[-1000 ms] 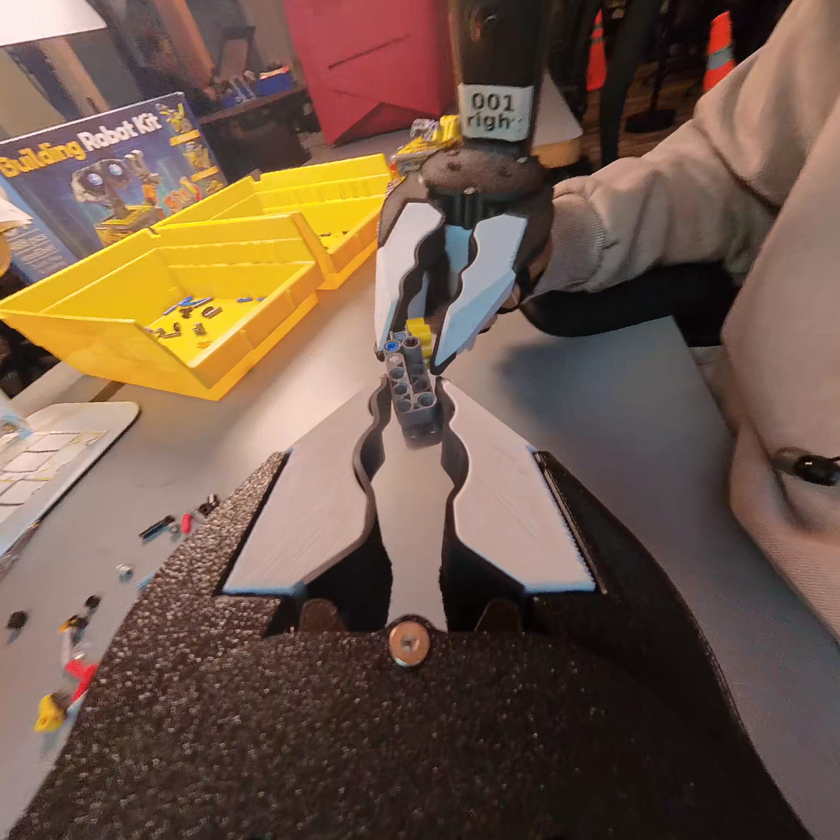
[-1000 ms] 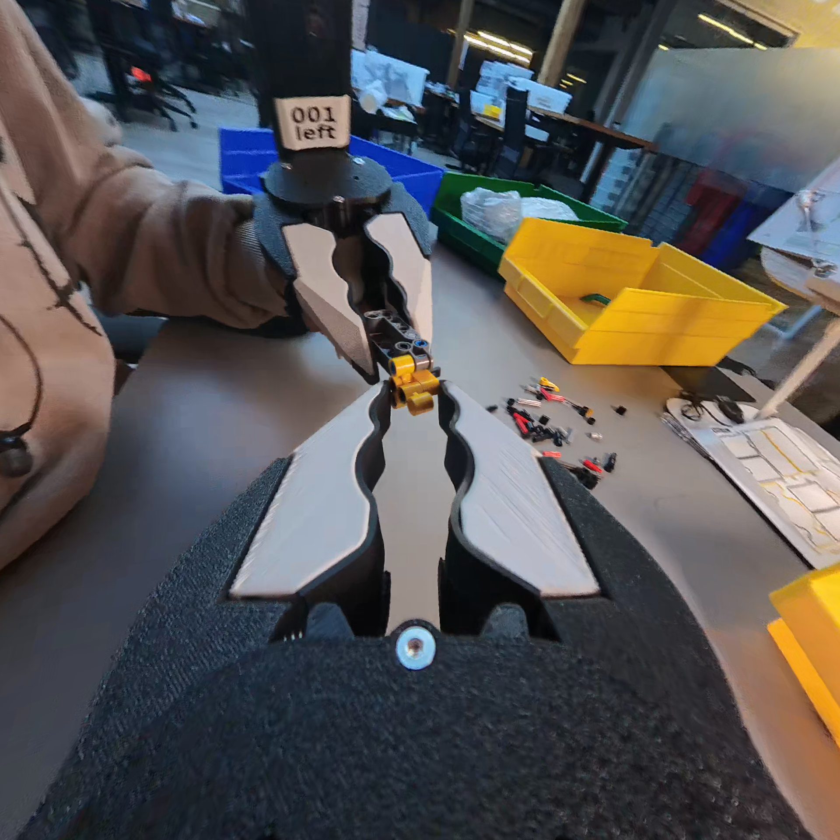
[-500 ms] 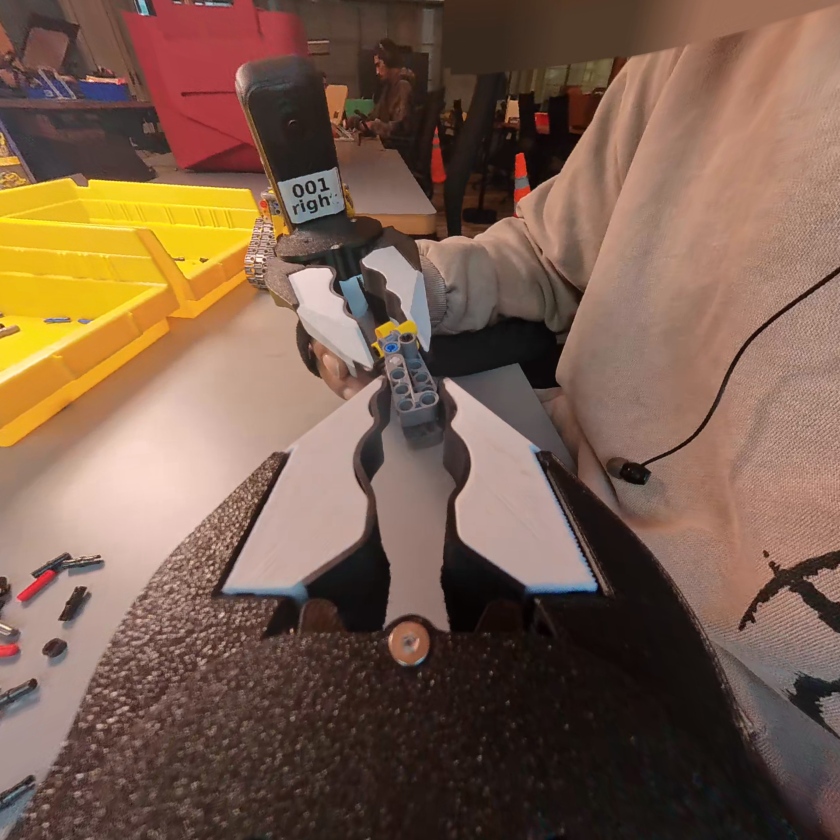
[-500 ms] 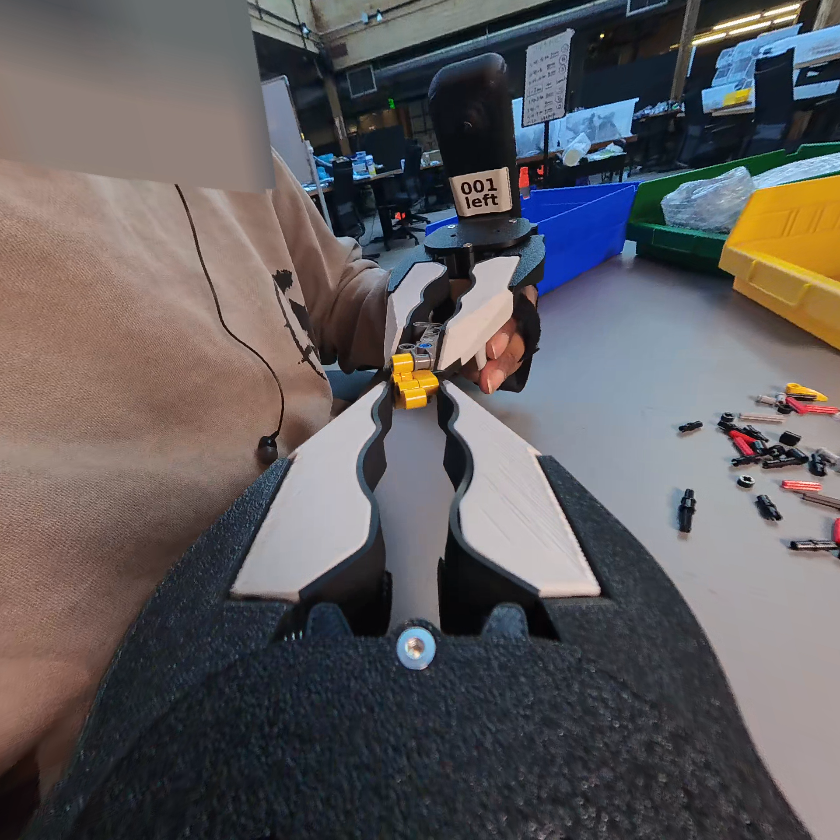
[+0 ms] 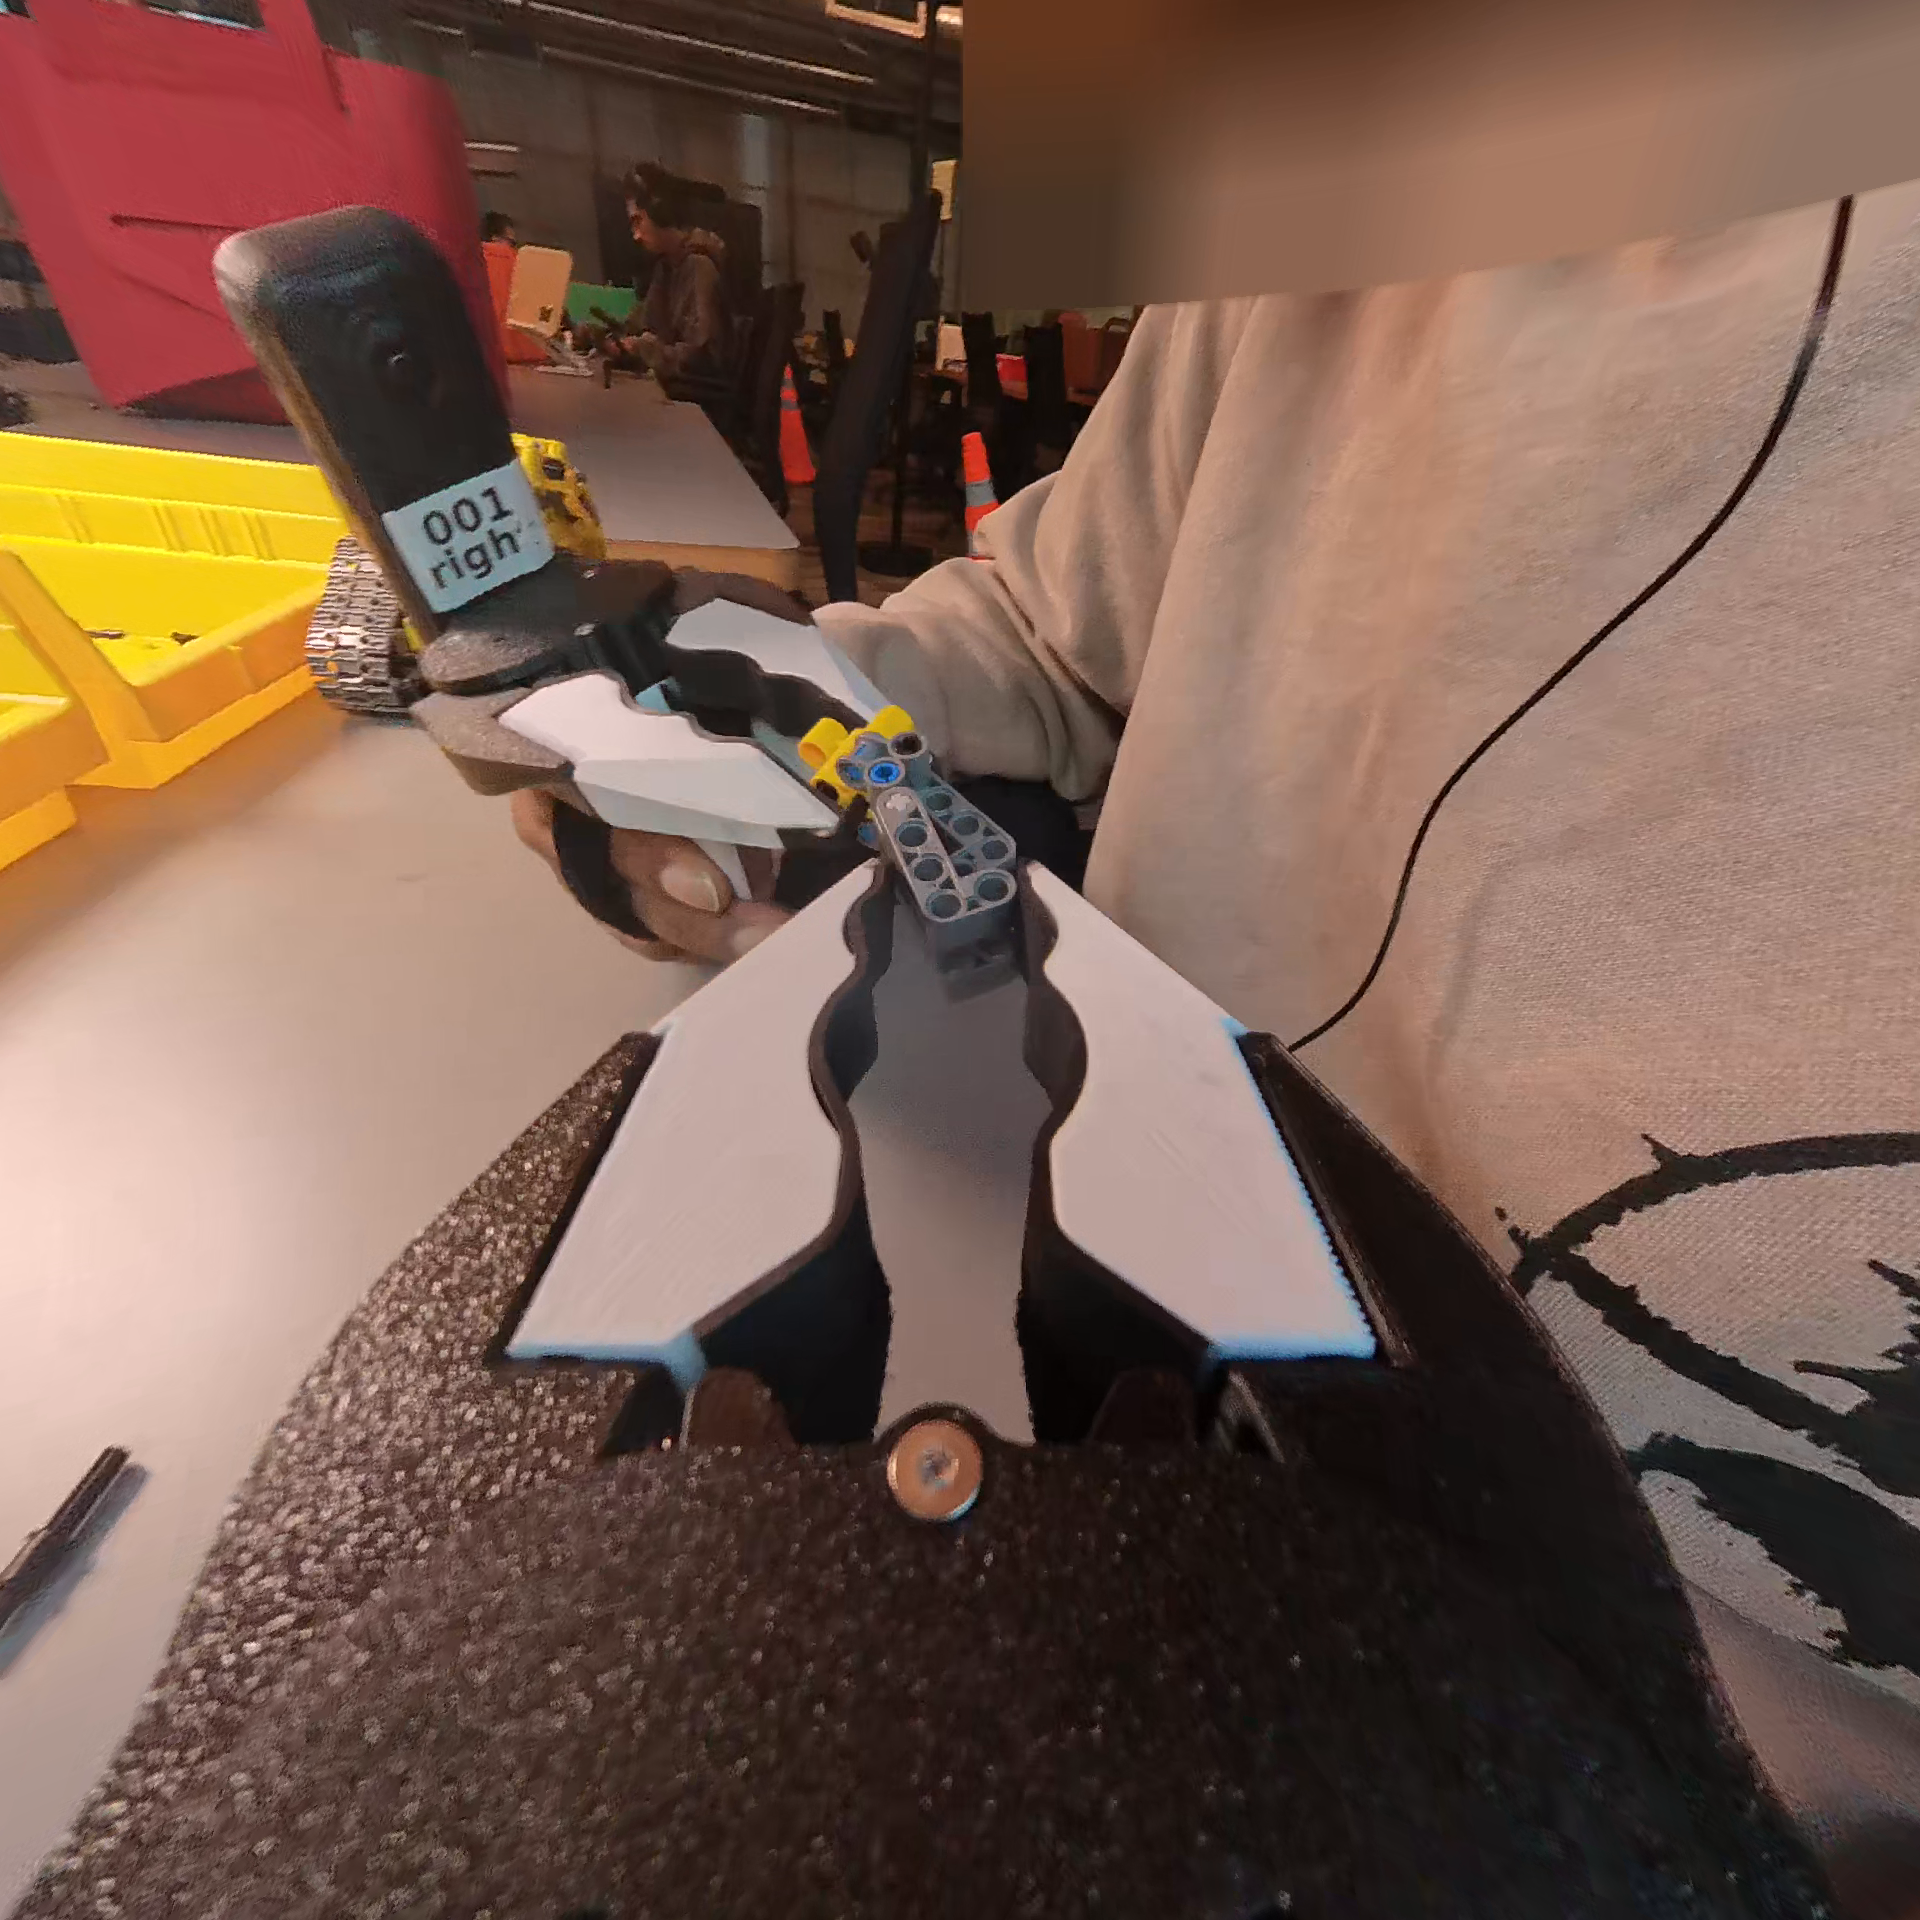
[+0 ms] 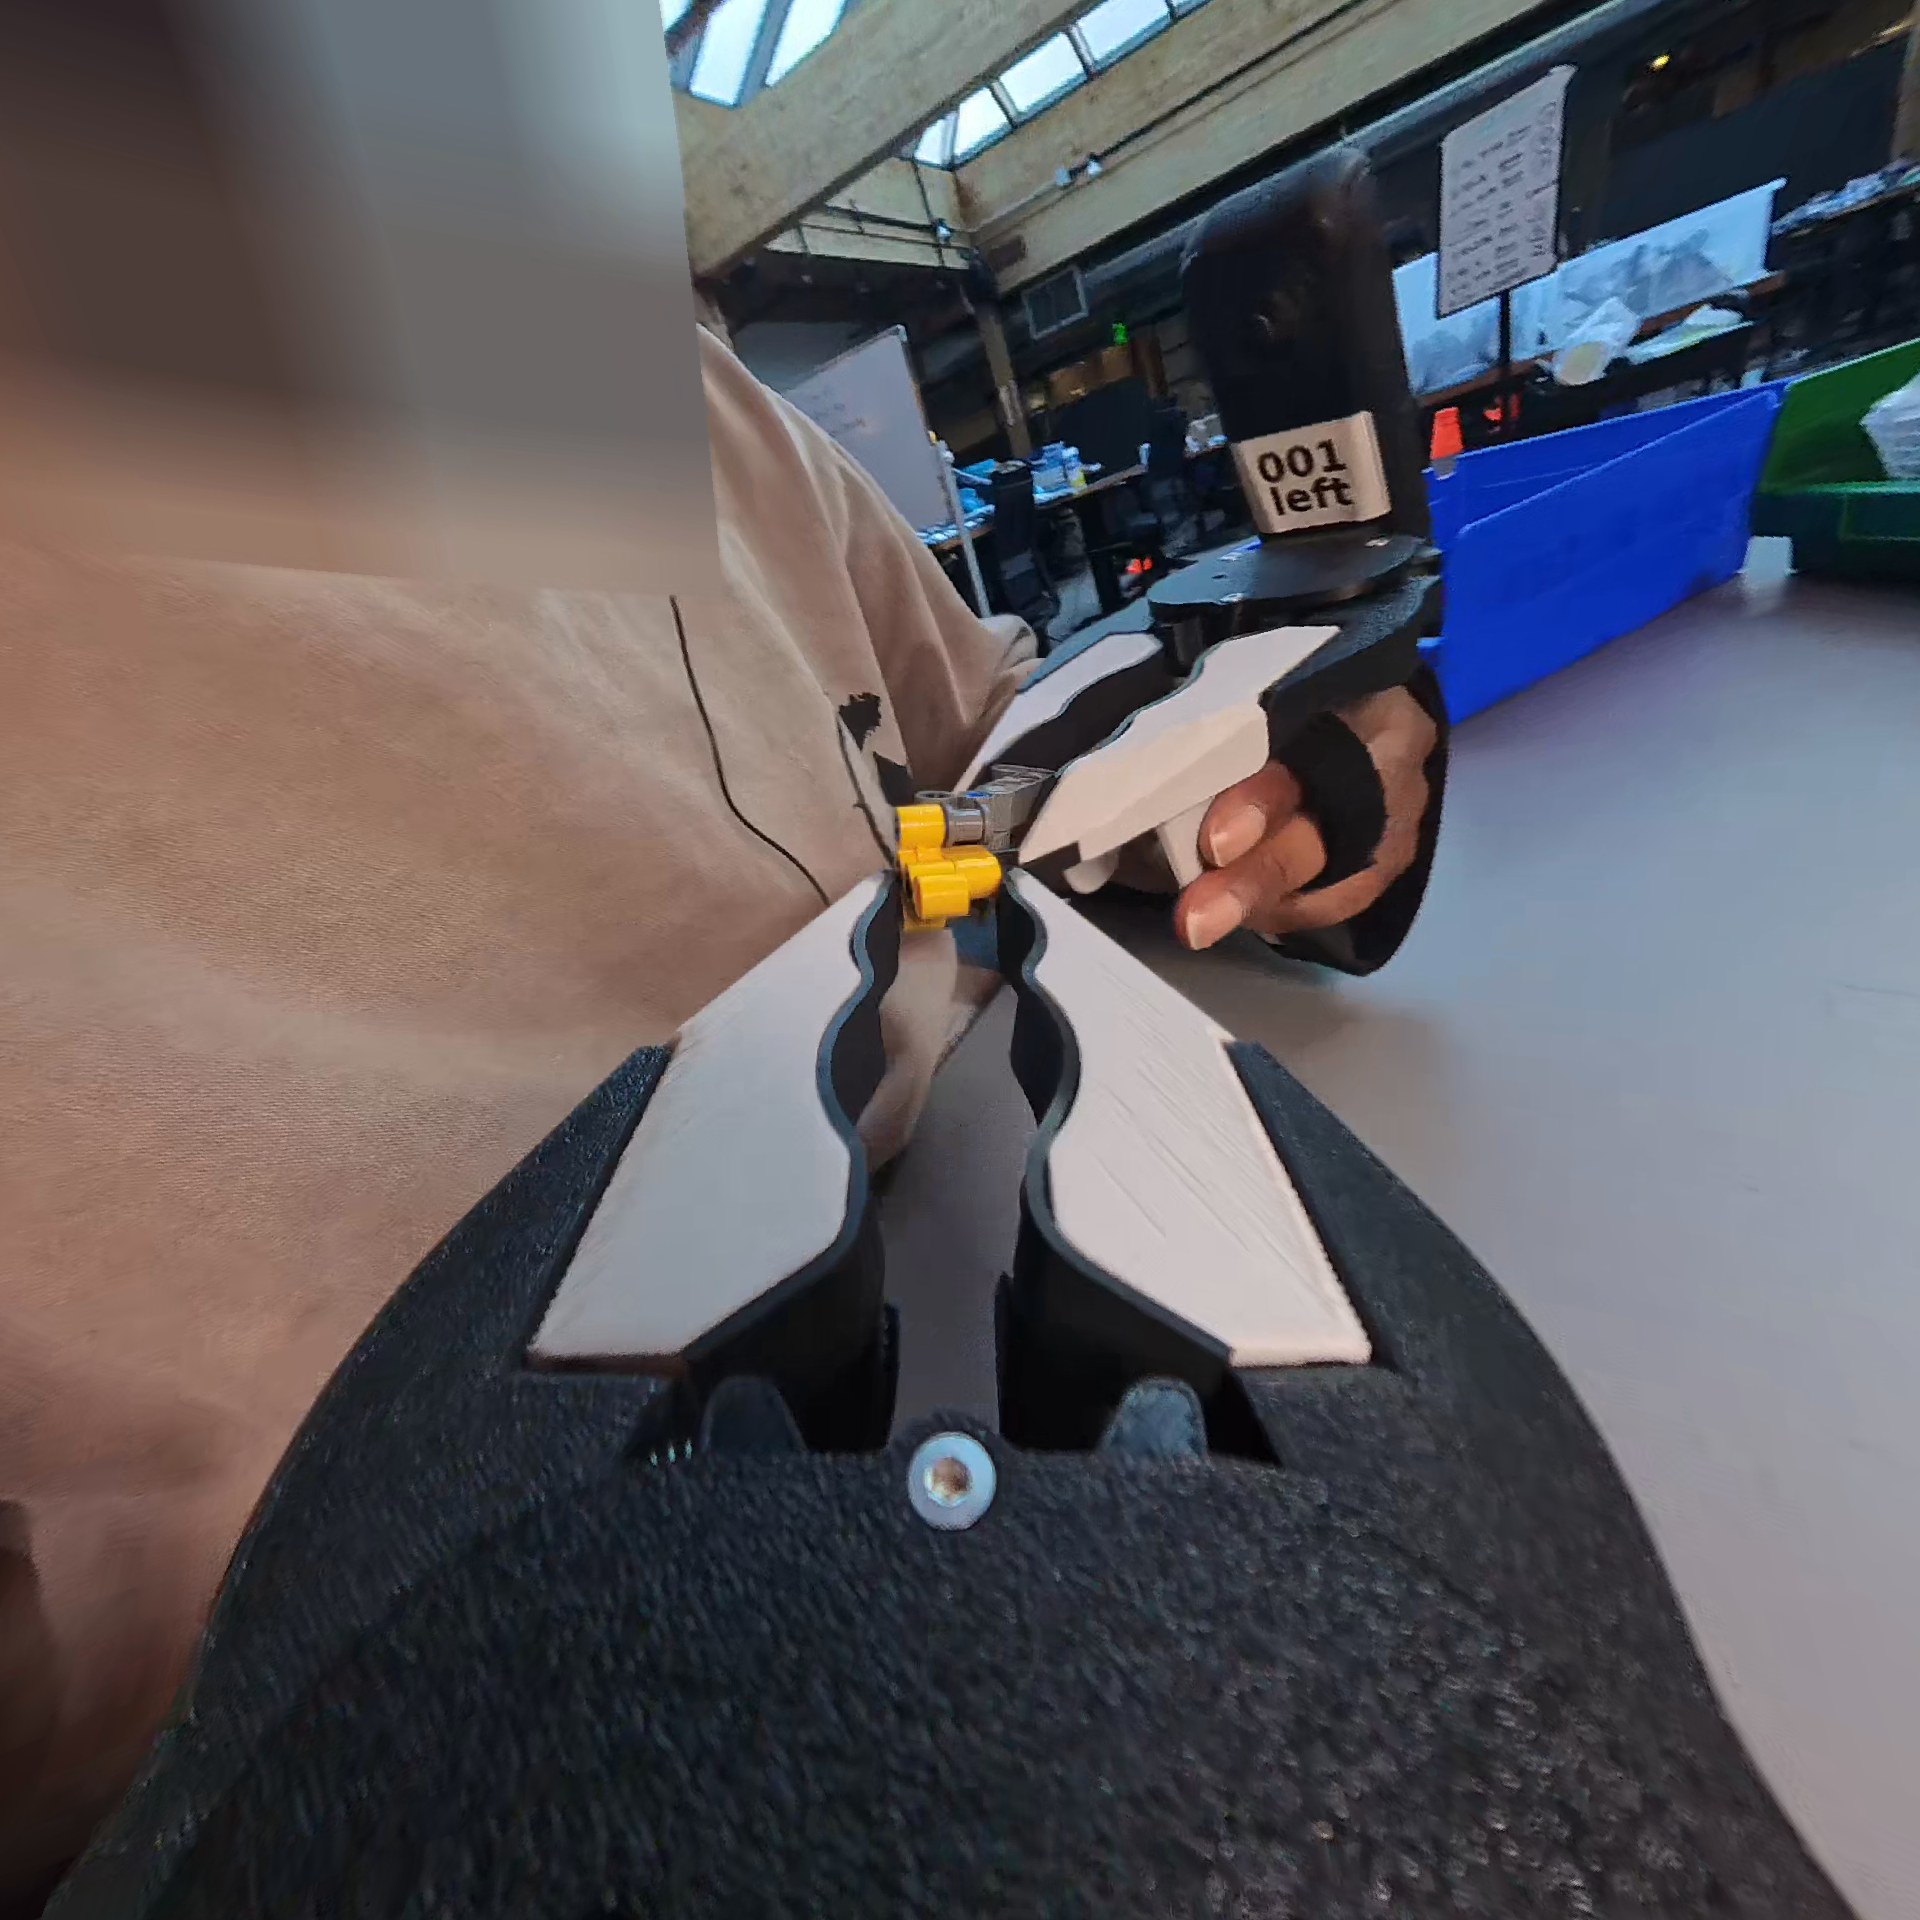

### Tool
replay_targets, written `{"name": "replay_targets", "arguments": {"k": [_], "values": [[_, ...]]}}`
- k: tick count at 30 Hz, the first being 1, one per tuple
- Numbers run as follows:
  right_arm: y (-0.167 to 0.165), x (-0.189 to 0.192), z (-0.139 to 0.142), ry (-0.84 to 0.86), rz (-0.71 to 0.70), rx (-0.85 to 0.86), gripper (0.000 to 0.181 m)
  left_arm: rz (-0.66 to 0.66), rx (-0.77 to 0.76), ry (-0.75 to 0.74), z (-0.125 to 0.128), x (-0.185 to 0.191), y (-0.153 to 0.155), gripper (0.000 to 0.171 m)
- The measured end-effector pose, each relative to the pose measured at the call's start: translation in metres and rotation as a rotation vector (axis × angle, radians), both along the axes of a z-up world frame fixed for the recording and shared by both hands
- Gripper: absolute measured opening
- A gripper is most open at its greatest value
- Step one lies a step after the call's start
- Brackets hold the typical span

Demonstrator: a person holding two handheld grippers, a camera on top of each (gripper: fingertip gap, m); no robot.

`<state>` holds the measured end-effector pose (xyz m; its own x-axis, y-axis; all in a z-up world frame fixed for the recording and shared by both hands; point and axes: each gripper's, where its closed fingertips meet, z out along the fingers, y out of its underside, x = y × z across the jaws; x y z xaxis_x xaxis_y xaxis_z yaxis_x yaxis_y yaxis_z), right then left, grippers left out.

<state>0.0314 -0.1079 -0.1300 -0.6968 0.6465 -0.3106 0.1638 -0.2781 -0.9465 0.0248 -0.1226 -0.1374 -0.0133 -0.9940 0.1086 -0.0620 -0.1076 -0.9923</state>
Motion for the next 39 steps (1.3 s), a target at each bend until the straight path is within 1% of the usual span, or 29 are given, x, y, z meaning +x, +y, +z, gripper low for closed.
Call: {"name": "replay_targets", "arguments": {"k": [6,8,9,12,14,16,18,20,22,23,24,25,28,29,32,34,37,39], "values": [[-0.020,0.008,0.006,-0.017,0.186,-0.132,0.016,-0.135,-0.066,-0.064,0.008,0.005,-0.020,0.023],[-0.019,0.007,0.009,-0.023,0.196,-0.171,0.017,-0.131,-0.096,-0.084,0.011,0.004,-0.017,0.023],[-0.013,0.005,0.010,-0.022,0.169,-0.185,0.017,-0.104,-0.109,-0.095,0.013,0.001,-0.011,0.022],[0.015,-0.006,0.014,-0.017,0.023,-0.228,0.019,0.009,-0.171,-0.134,0.017,-0.008,0.015,0.022],[0.041,-0.014,0.014,-0.005,-0.129,-0.223,0.021,0.108,-0.208,-0.148,0.018,-0.015,0.034,0.022],[0.066,-0.018,0.016,0.024,-0.294,-0.168,0.026,0.196,-0.244,-0.147,0.015,-0.023,0.051,0.022],[0.084,-0.019,0.014,0.039,-0.444,-0.056,0.032,0.294,-0.283,-0.138,0.009,-0.032,0.069,0.022],[0.095,-0.024,0.005,0.027,-0.591,0.112,0.037,0.362,-0.338,-0.143,0.004,-0.040,0.083,0.022],[0.100,-0.031,-0.004,0.009,-0.706,0.294,0.040,0.416,-0.383,-0.135,-0.003,-0.044,0.093,0.022],[0.100,-0.035,-0.008,-0.009,-0.750,0.366,0.041,0.456,-0.381,-0.112,-0.008,-0.046,0.098,0.022],[0.100,-0.039,-0.013,-0.037,-0.782,0.412,0.043,0.489,-0.365,-0.082,-0.013,-0.047,0.101,0.022],[0.097,-0.044,-0.016,-0.061,-0.782,0.413,0.049,0.505,-0.336,-0.056,-0.015,-0.046,0.102,0.022],[0.089,-0.051,-0.017,-0.104,-0.746,0.281,0.065,0.553,-0.200,0.047,-0.022,-0.043,0.101,0.022],[0.087,-0.051,-0.017,-0.107,-0.732,0.267,0.067,0.563,-0.156,0.083,-0.025,-0.043,0.100,0.022],[0.086,-0.049,-0.020,-0.120,-0.703,0.242,0.059,0.559,-0.035,0.154,-0.028,-0.040,0.095,0.022],[0.082,-0.048,-0.021,-0.131,-0.673,0.230,0.053,0.521,0.033,0.189,-0.029,-0.034,0.087,0.021],[0.076,-0.047,-0.029,-0.153,-0.636,0.281,0.059,0.523,0.113,0.273,-0.037,-0.033,0.085,0.021],[0.074,-0.044,-0.028,-0.159,-0.598,0.259,0.056,0.499,0.112,0.268,-0.036,-0.031,0.081,0.021]]}}
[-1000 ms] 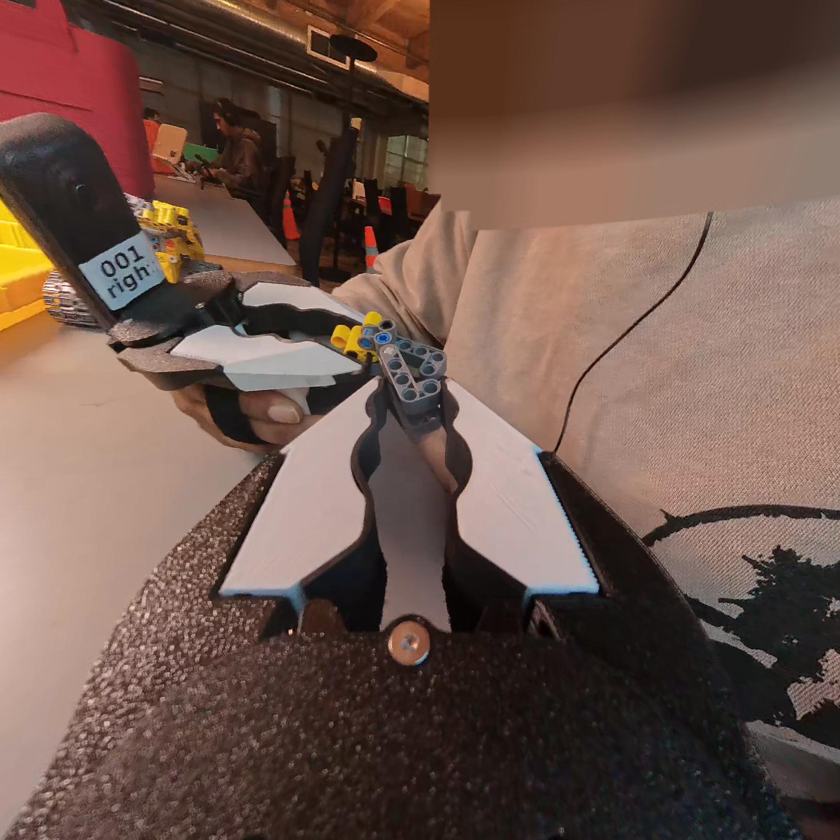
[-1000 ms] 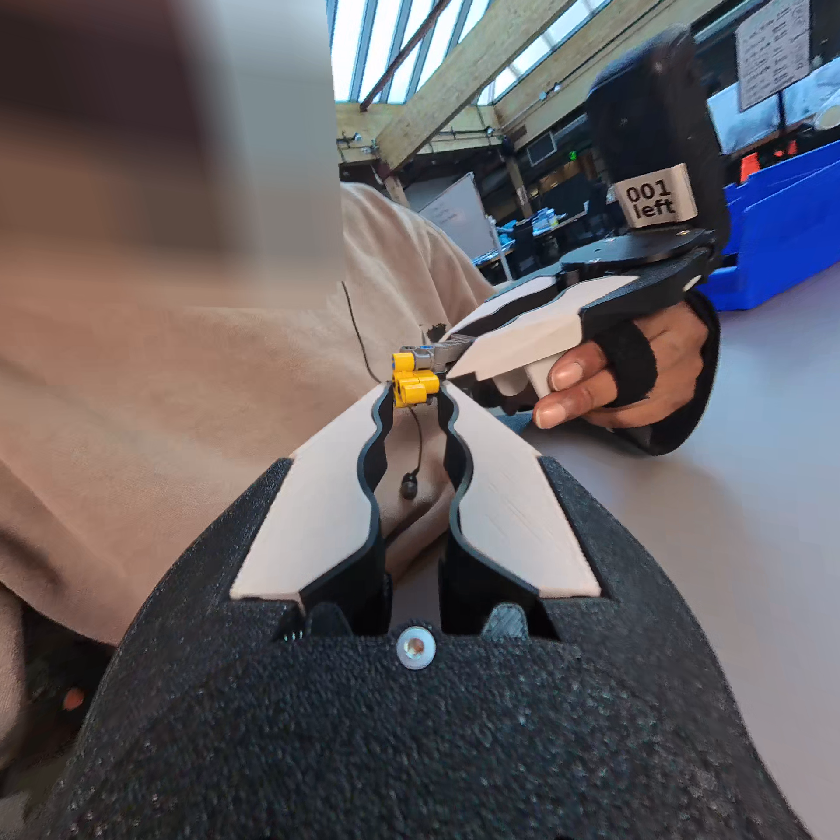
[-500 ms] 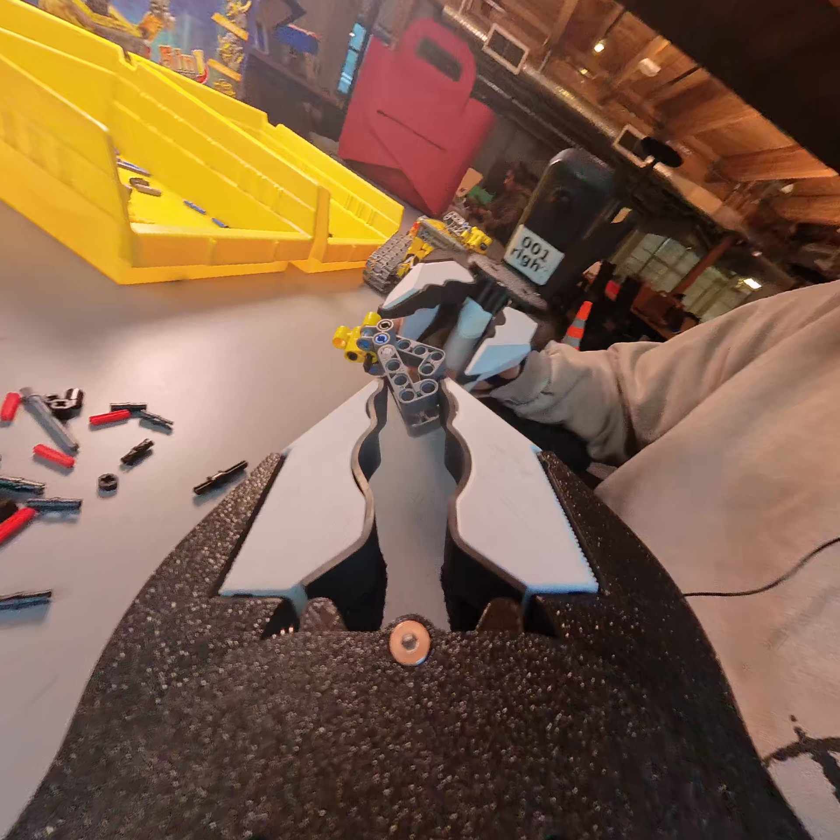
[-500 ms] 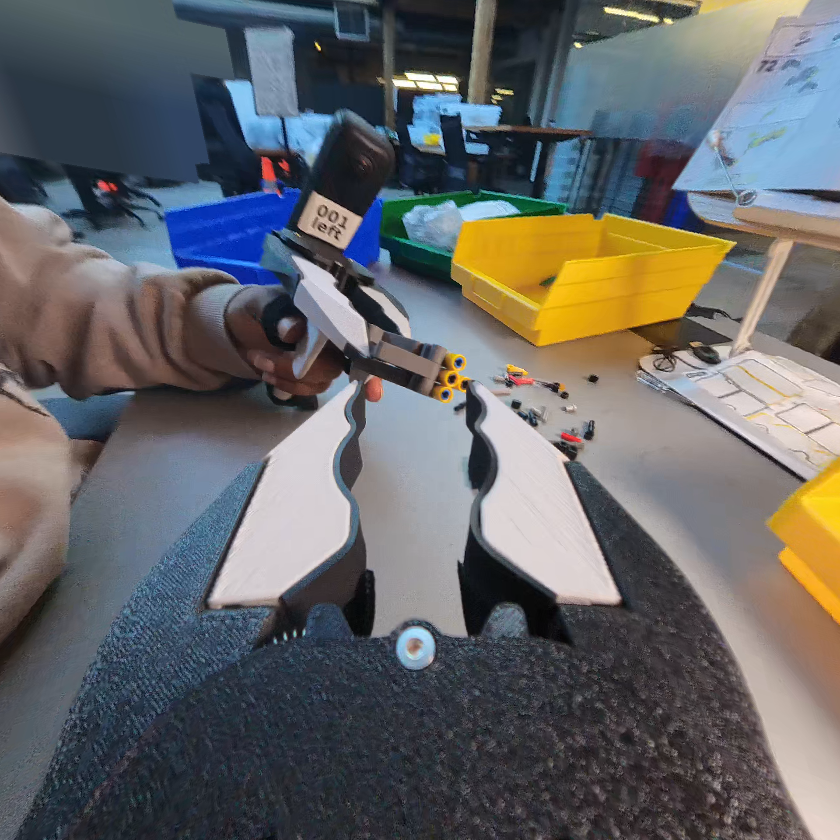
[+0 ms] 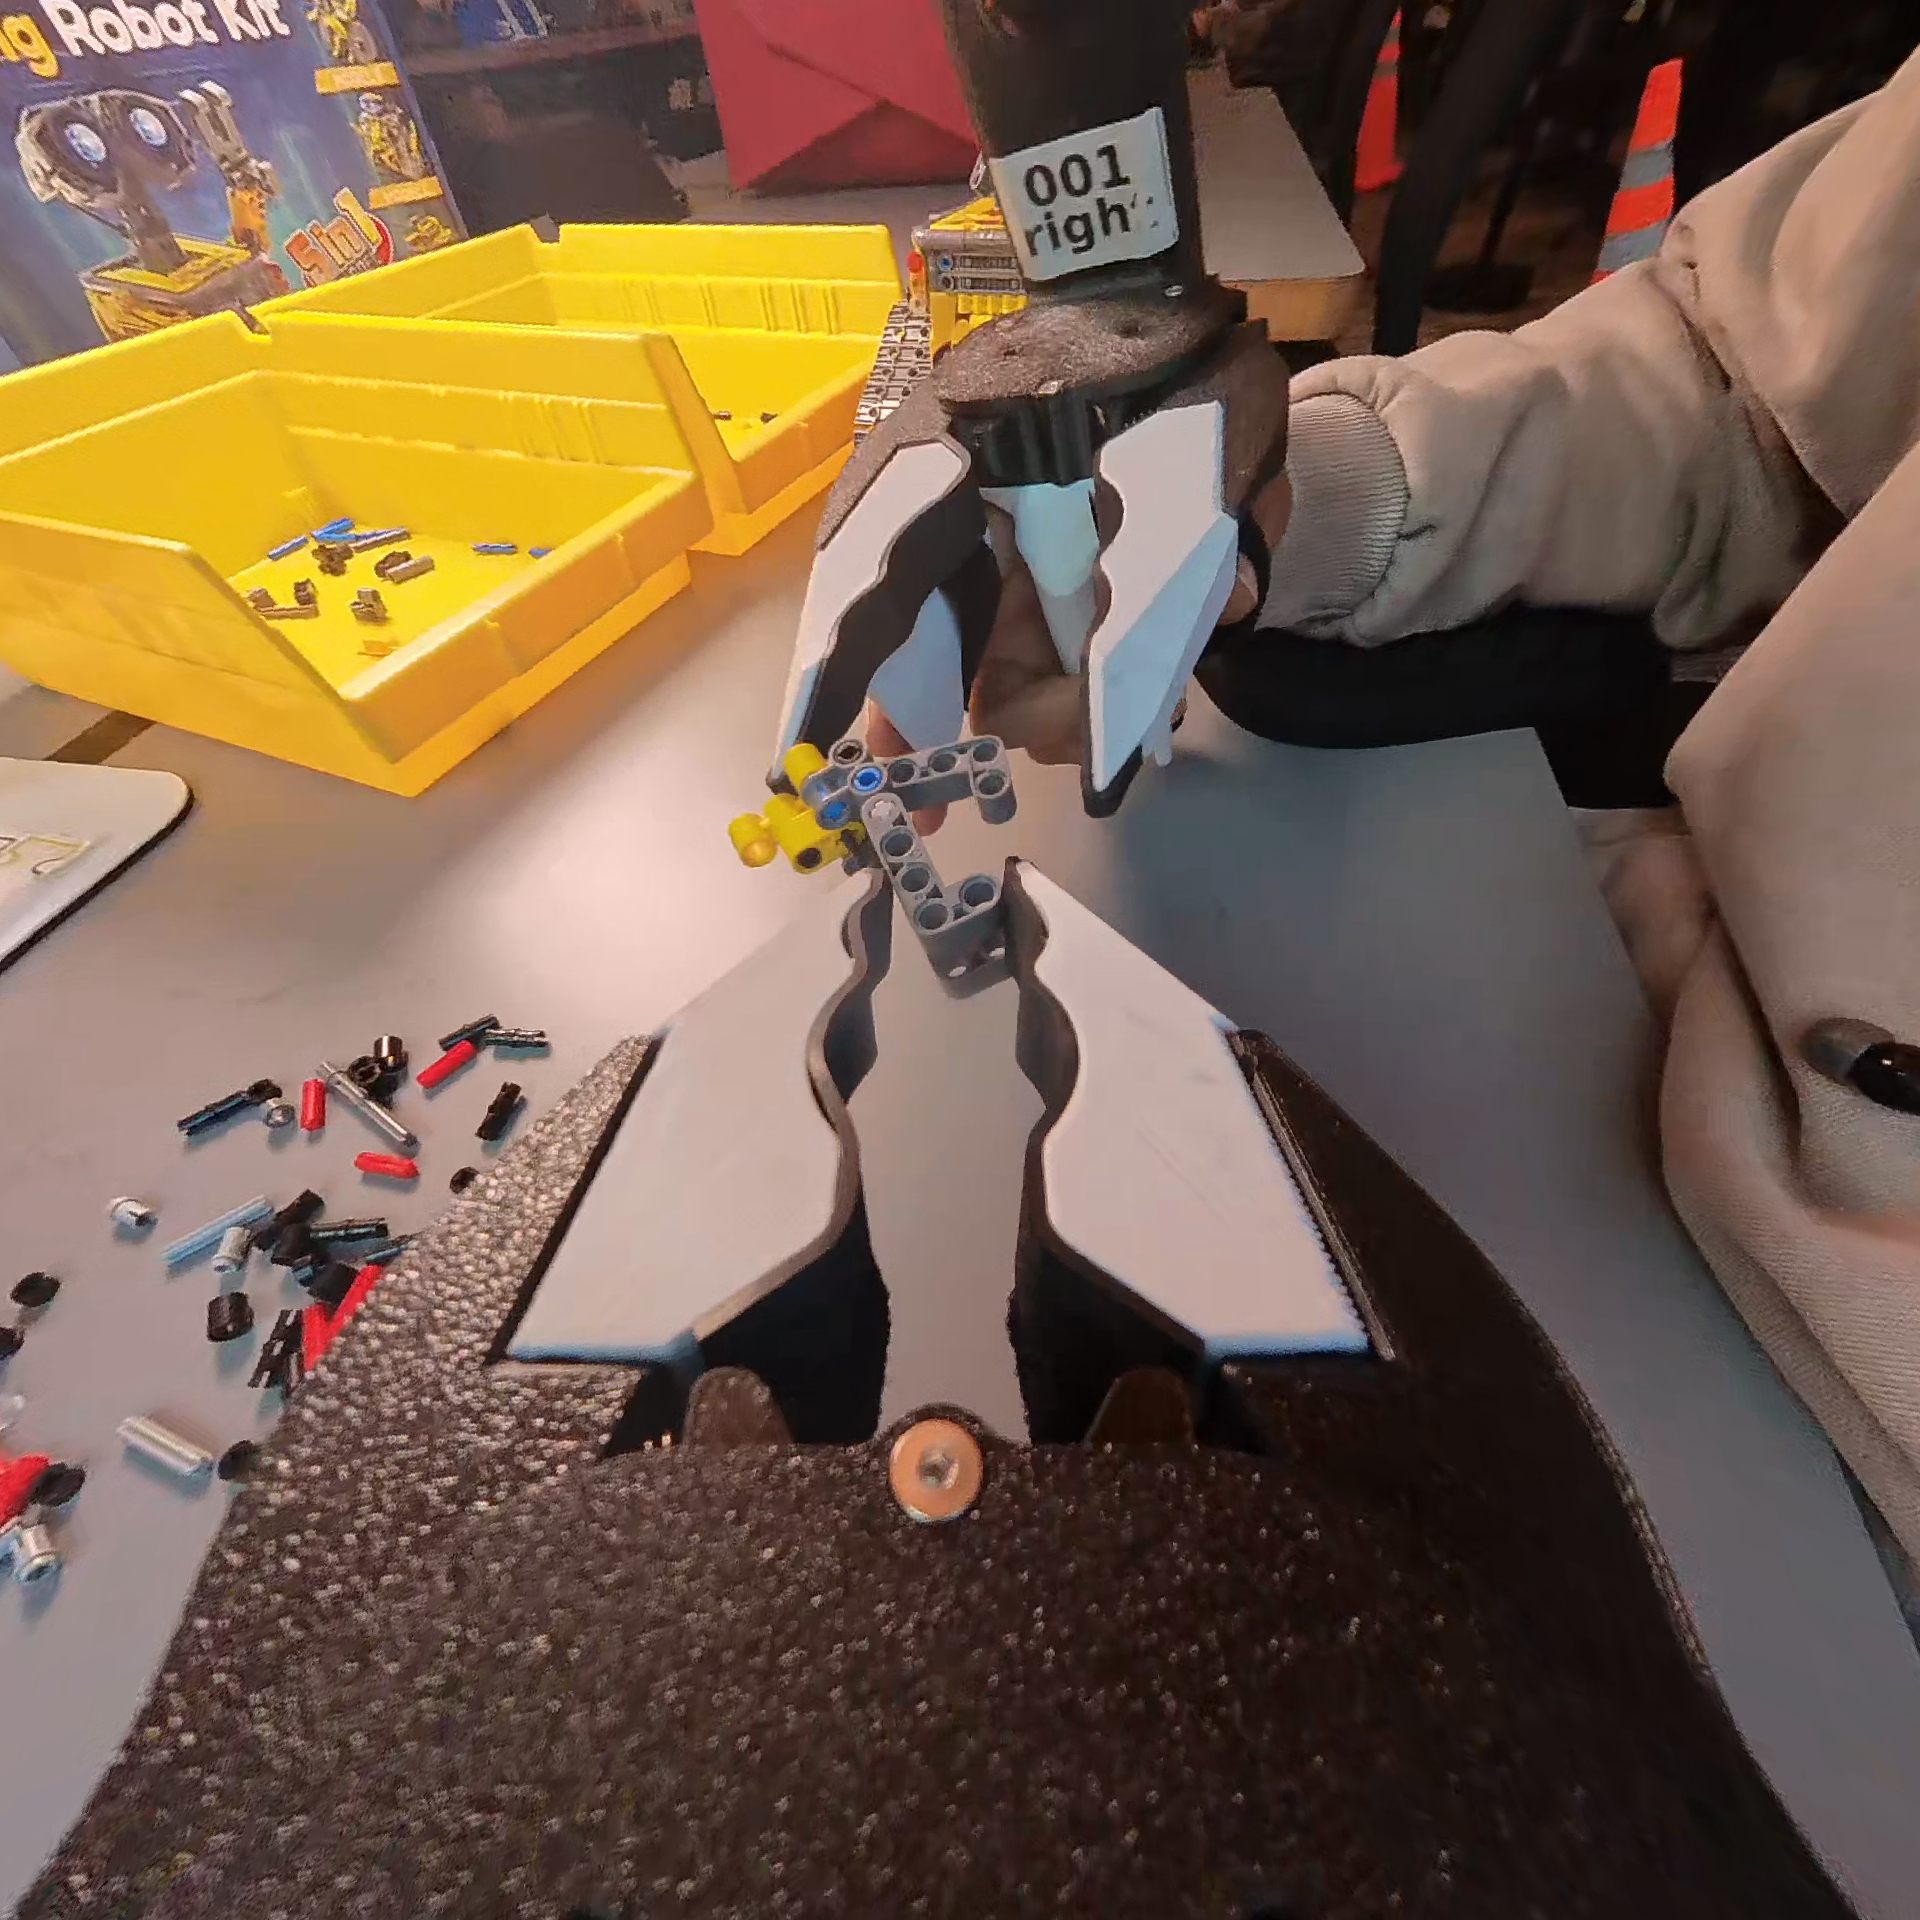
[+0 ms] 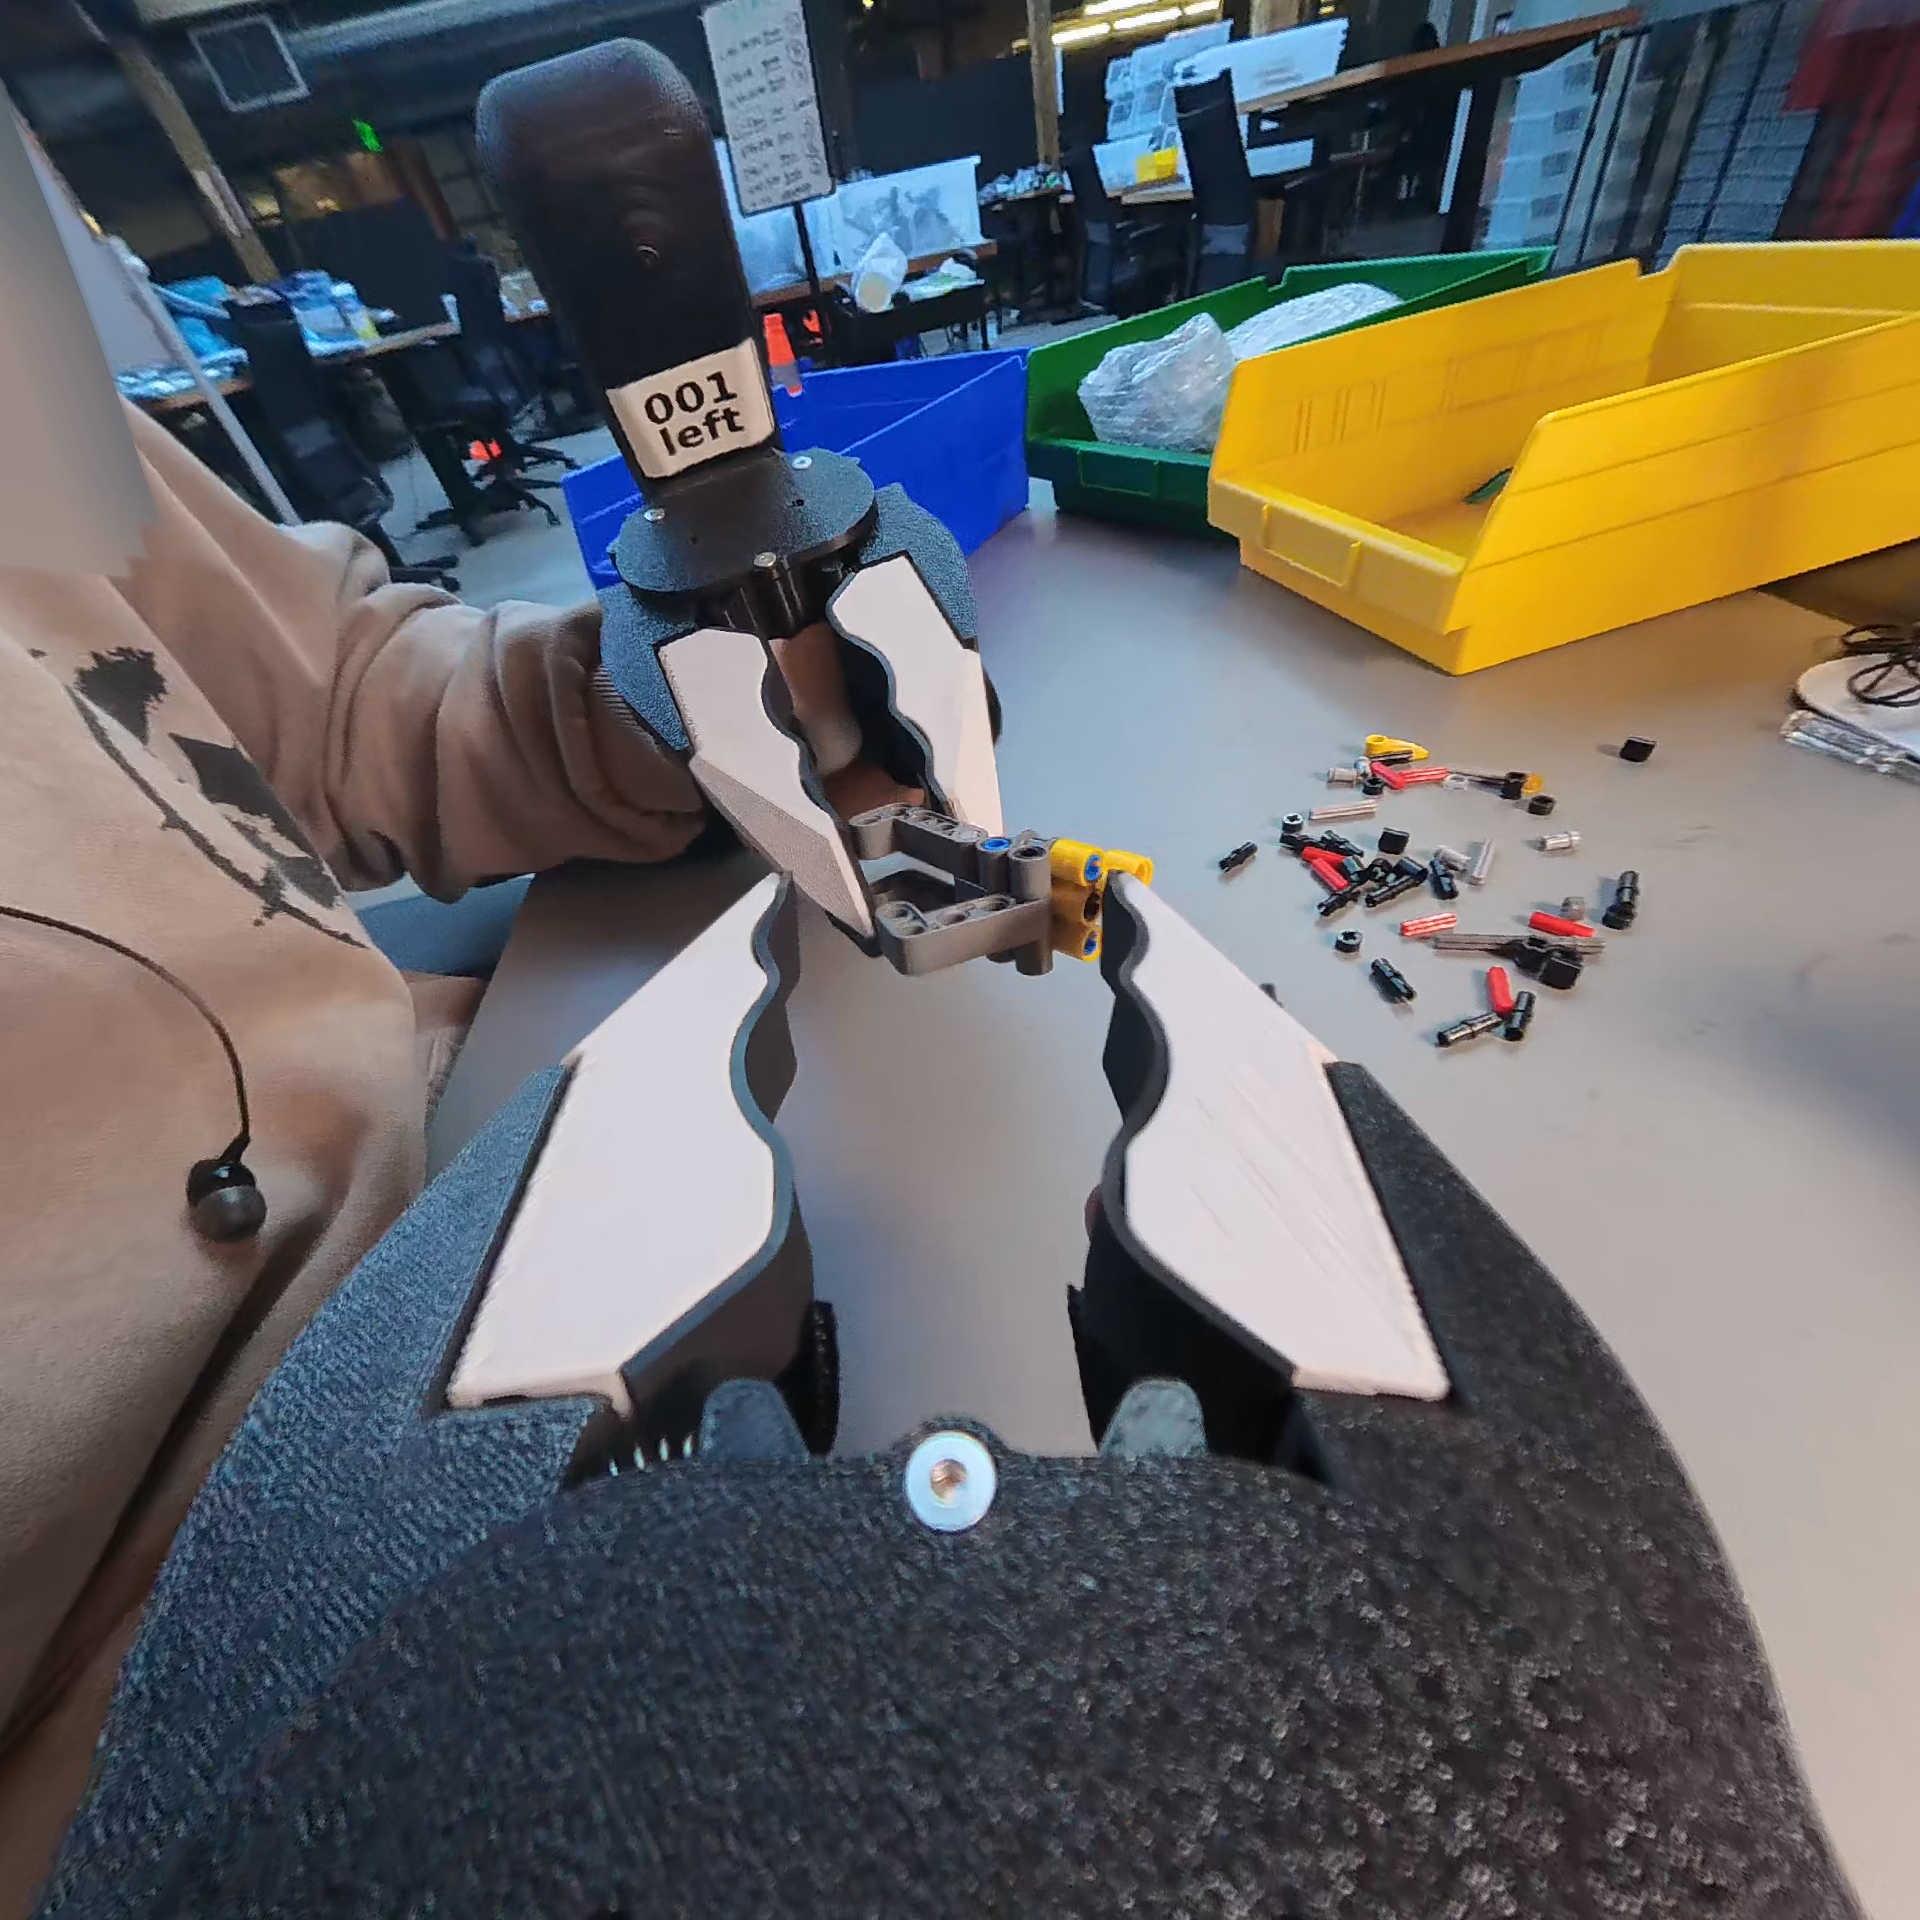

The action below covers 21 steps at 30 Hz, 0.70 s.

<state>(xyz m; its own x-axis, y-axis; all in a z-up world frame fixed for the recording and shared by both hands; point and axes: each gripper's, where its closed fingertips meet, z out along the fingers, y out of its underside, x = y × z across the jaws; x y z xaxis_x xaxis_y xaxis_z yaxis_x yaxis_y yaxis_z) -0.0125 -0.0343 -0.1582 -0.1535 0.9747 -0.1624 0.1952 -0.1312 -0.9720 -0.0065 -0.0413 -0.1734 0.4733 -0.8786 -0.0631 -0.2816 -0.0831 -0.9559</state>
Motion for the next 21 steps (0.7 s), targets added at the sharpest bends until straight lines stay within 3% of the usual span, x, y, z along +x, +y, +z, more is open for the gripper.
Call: {"name": "replay_targets", "arguments": {"k": [5,7,10,15,18,21], "values": [[0.003,0.005,-0.003,-0.010,0.003,0.053,0.038,-0.021,0.067,0.055,-0.003,0.005,-0.005,0.021],[0.005,0.008,-0.005,-0.023,-0.005,0.087,0.035,0.005,0.119,0.093,-0.002,0.005,-0.003,0.020],[0.017,0.012,-0.009,-0.050,-0.054,0.172,0.014,0.085,0.242,0.151,0.006,0.001,0.004,0.016],[0.011,0.000,-0.011,-0.091,-0.089,0.127,0.044,0.177,0.427,0.321,0.007,-0.008,0.012,0.016],[0.019,-0.002,-0.019,-0.135,-0.150,0.113,0.042,0.212,0.590,0.430,0.011,-0.010,0.014,0.016],[0.010,-0.004,-0.016,-0.095,-0.100,-0.023,0.028,0.215,0.718,0.510,0.013,-0.007,0.011,0.016]]}}
